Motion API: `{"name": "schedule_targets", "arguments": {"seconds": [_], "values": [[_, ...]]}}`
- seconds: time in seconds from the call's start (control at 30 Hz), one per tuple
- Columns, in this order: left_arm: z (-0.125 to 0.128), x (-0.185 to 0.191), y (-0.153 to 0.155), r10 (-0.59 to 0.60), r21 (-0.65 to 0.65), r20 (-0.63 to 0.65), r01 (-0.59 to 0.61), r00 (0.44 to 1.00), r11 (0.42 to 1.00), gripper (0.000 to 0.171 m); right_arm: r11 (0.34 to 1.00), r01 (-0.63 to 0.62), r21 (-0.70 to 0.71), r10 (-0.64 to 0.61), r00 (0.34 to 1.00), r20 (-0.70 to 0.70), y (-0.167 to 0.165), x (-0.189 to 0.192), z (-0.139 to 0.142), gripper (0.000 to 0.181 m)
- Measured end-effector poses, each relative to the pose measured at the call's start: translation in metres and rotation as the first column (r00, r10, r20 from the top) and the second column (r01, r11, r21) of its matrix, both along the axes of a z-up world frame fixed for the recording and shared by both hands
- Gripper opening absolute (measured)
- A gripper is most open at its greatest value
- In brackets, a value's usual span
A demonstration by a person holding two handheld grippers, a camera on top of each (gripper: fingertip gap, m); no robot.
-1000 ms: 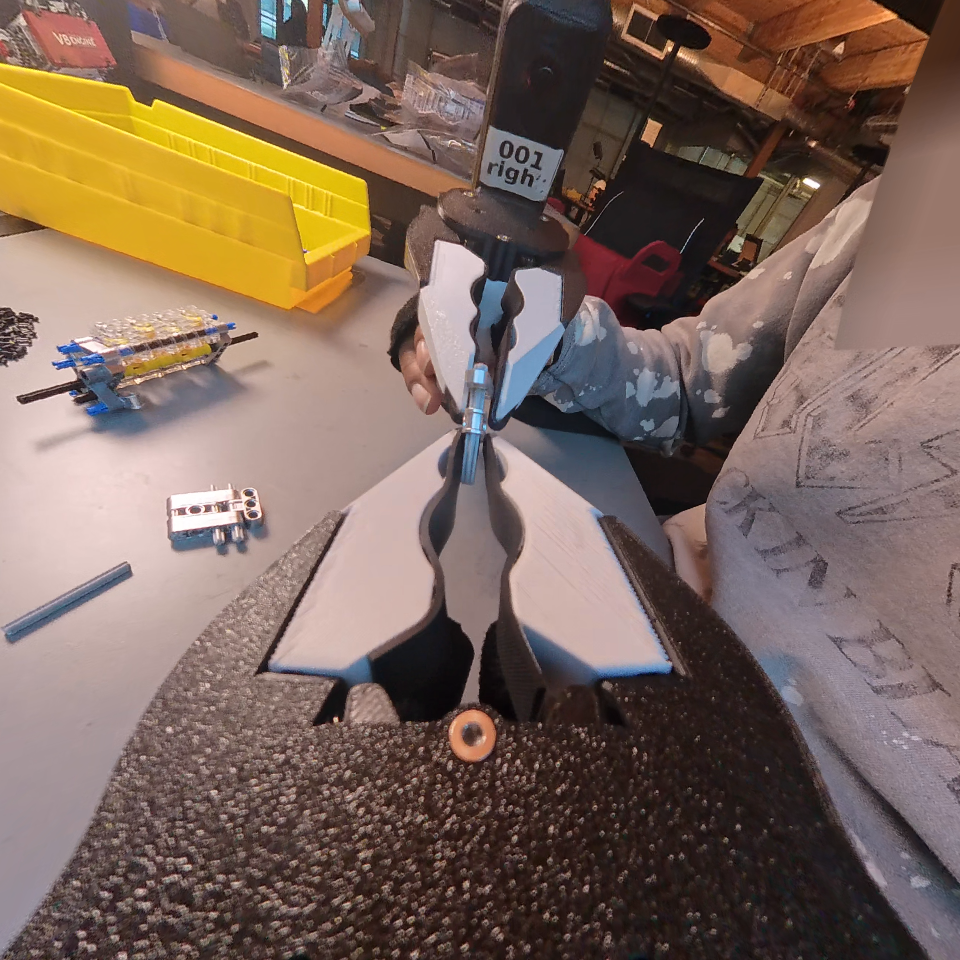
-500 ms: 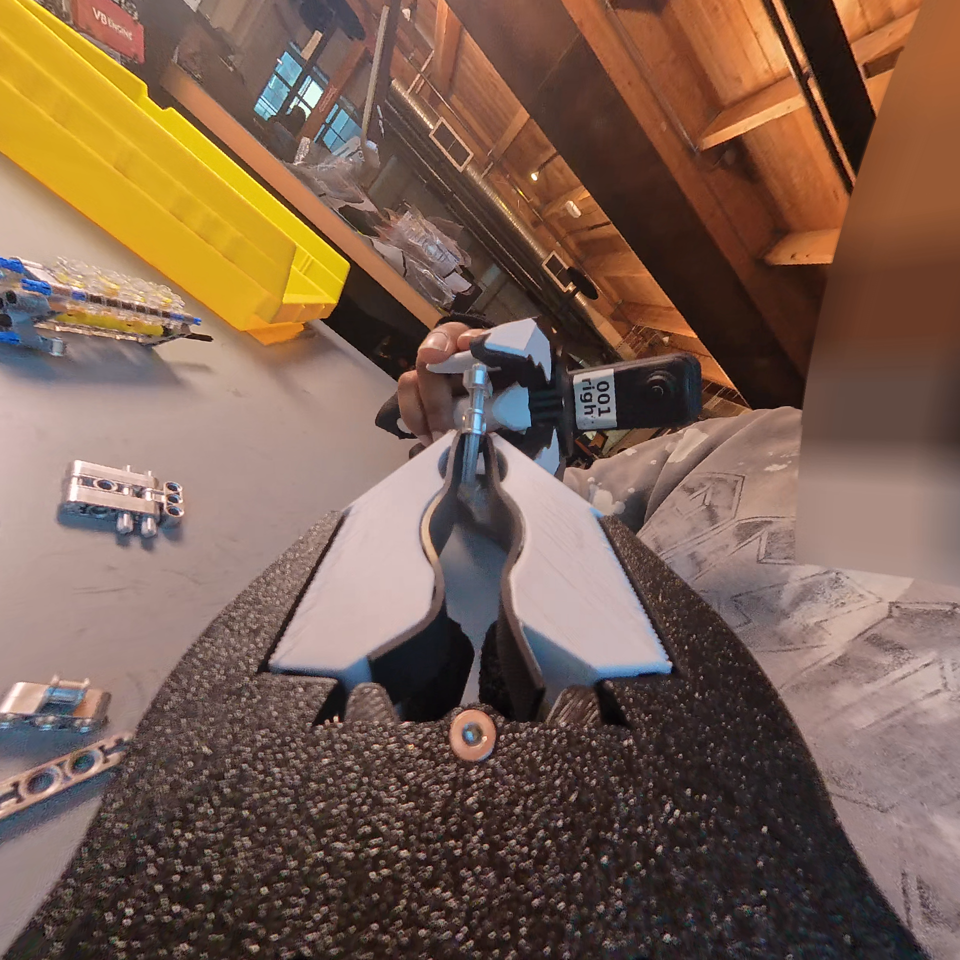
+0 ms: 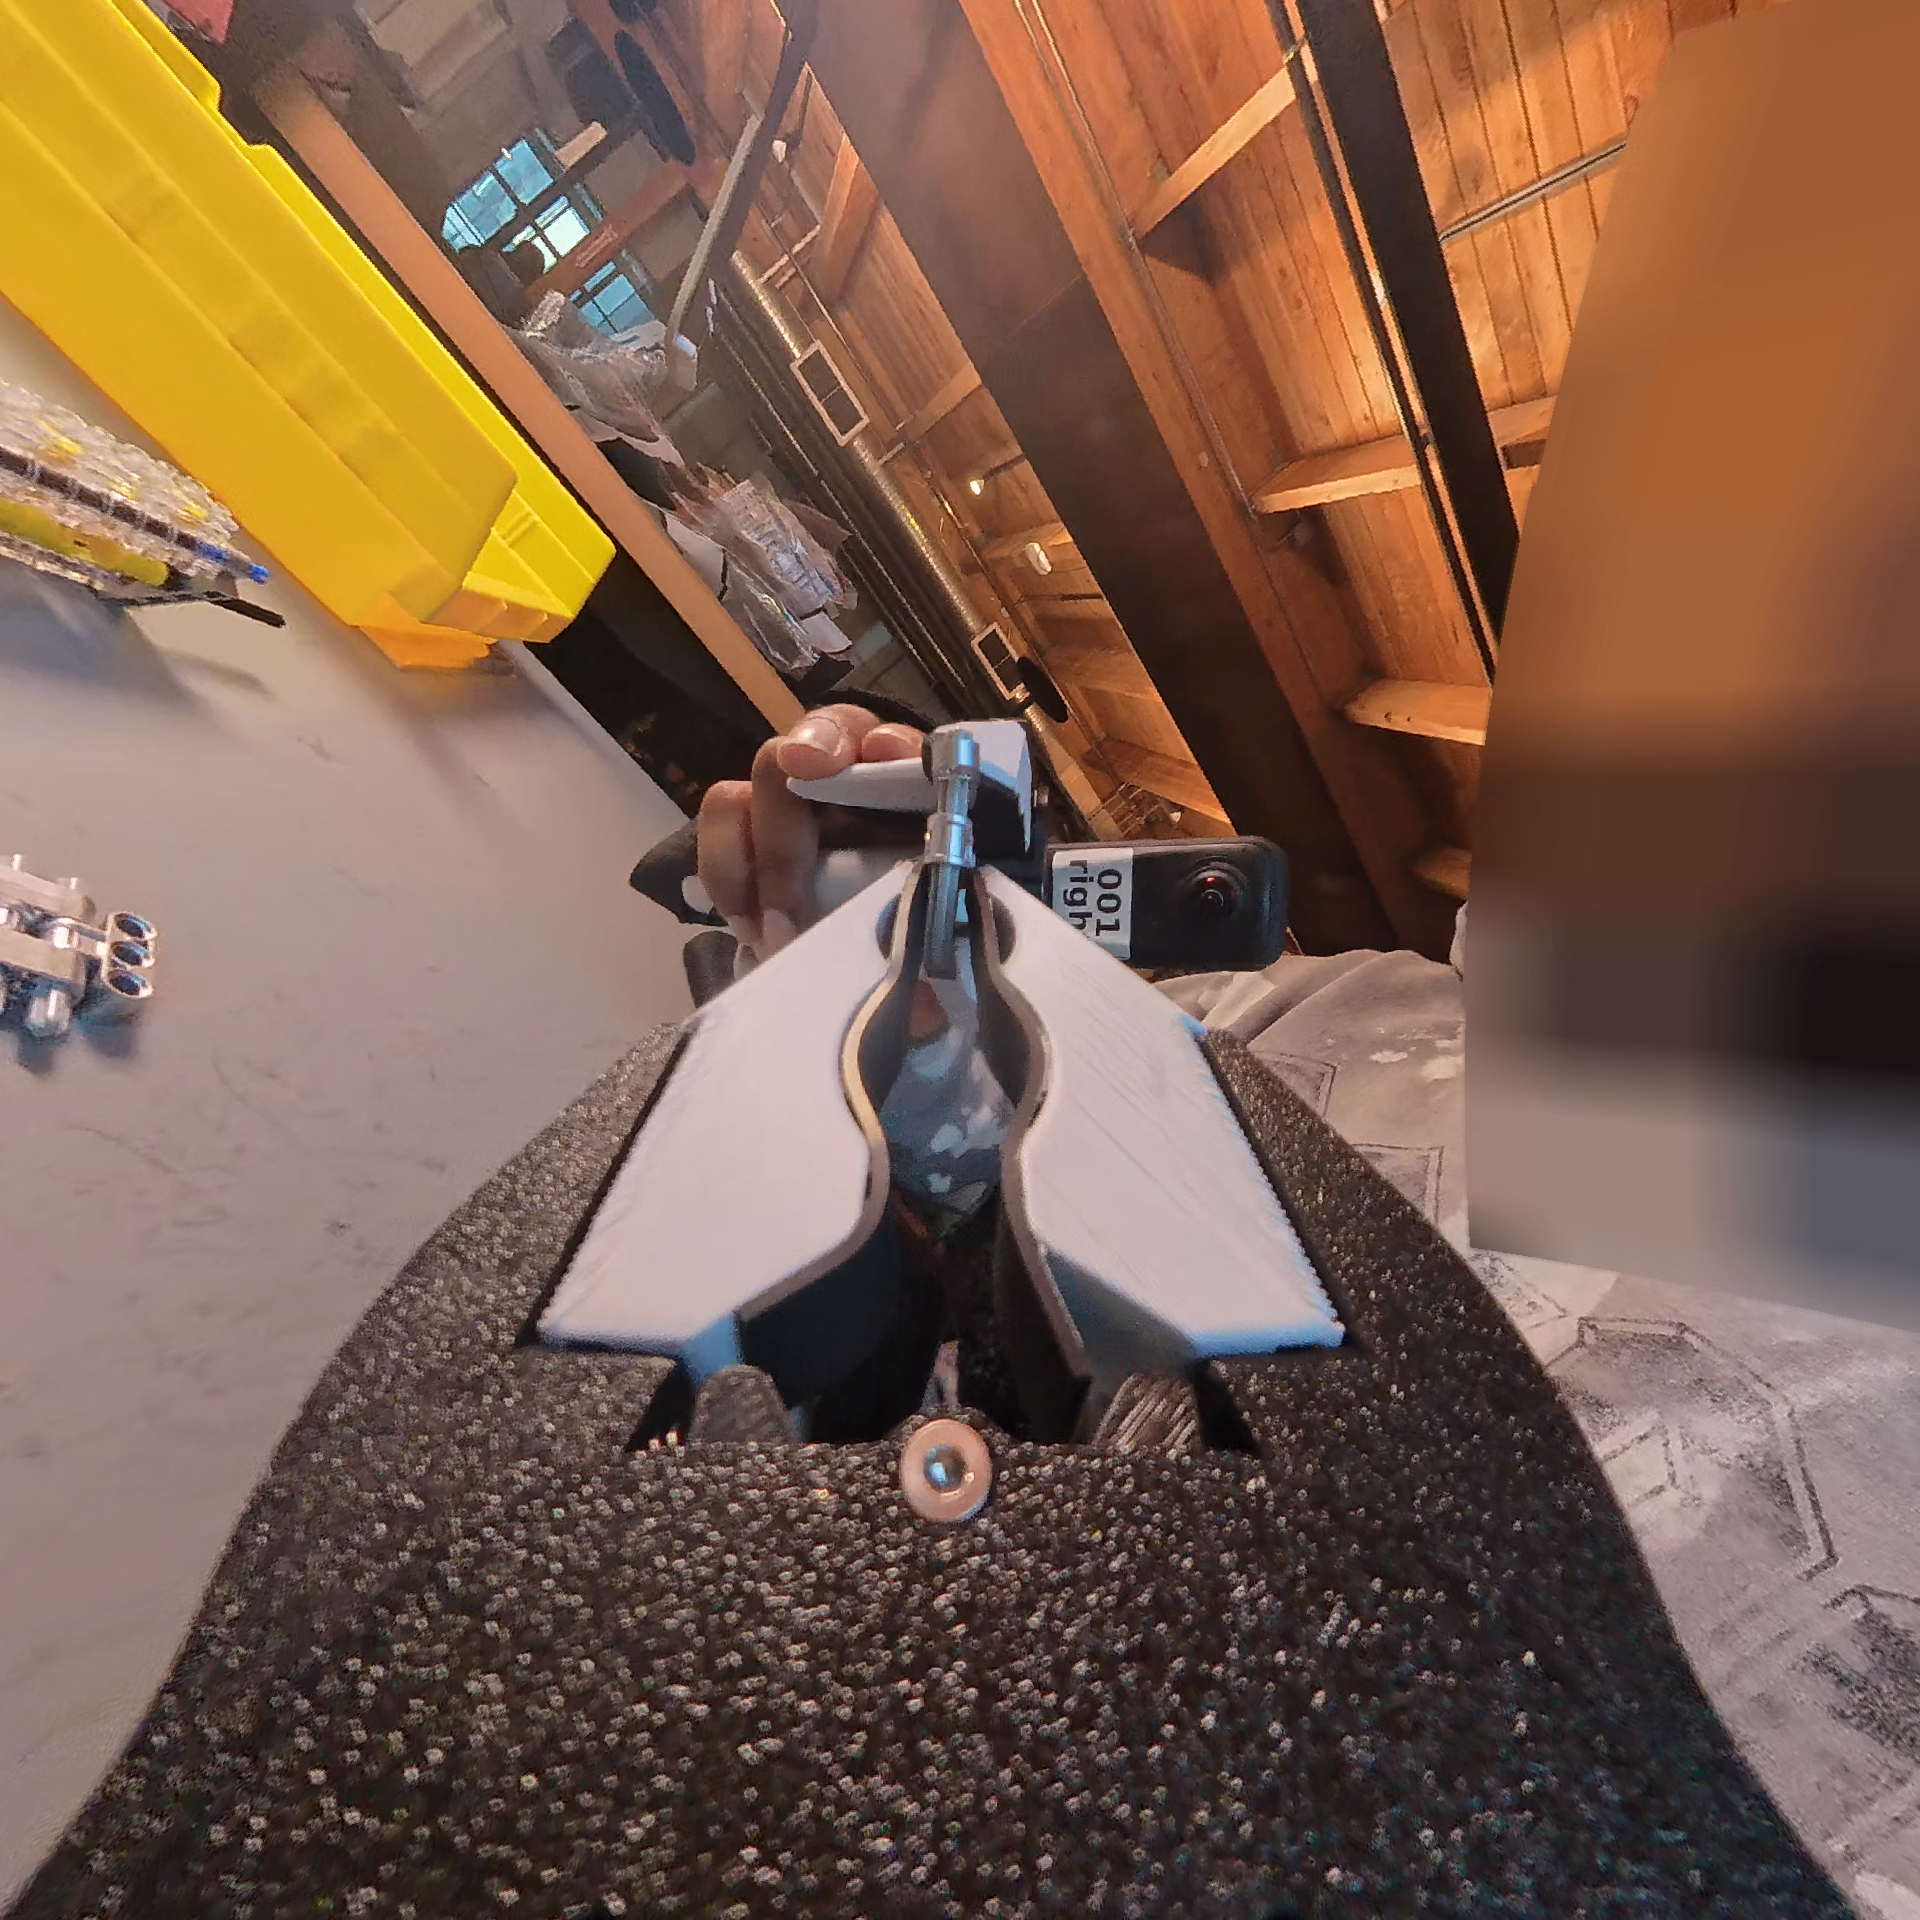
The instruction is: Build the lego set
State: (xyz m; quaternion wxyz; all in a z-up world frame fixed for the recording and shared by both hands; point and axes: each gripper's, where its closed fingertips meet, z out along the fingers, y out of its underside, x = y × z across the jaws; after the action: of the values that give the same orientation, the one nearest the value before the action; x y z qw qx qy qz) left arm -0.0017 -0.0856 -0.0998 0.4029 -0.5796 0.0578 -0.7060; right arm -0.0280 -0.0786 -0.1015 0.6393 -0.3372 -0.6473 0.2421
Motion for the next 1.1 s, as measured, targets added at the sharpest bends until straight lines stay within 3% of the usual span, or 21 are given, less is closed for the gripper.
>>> {"name": "schedule_targets", "arguments": {"seconds": [0.23,0.5,0.73,1.1], "values": [[0.002,0.001,-0.002,-0.038,-0.044,0.049,0.04,0.998,0.998,0.006,0.998,-0.036,-0.047,0.036,0.999,-0.007,-0.002,0.002,0.001,0.025],[0.003,-0.006,-0.006,-0.049,0.017,-0.077,0.051,0.996,0.999,0.007,0.974,-0.14,-0.181,0.141,0.99,-0.006,-0.007,0.01,0.005,0.025],[0.0,0.001,-0.009,-0.054,0.013,-0.101,0.055,0.993,0.998,0.005,0.974,-0.142,-0.177,0.149,0.989,0.027,-0.011,0.009,0.0,0.025],[0.0,-0.001,-0.001,-0.002,-0.073,0.033,0.004,0.999,0.997,0.005,0.994,-0.061,-0.086,0.065,0.997,0.037,-0.004,0.008,-0.002,0.025]]}}
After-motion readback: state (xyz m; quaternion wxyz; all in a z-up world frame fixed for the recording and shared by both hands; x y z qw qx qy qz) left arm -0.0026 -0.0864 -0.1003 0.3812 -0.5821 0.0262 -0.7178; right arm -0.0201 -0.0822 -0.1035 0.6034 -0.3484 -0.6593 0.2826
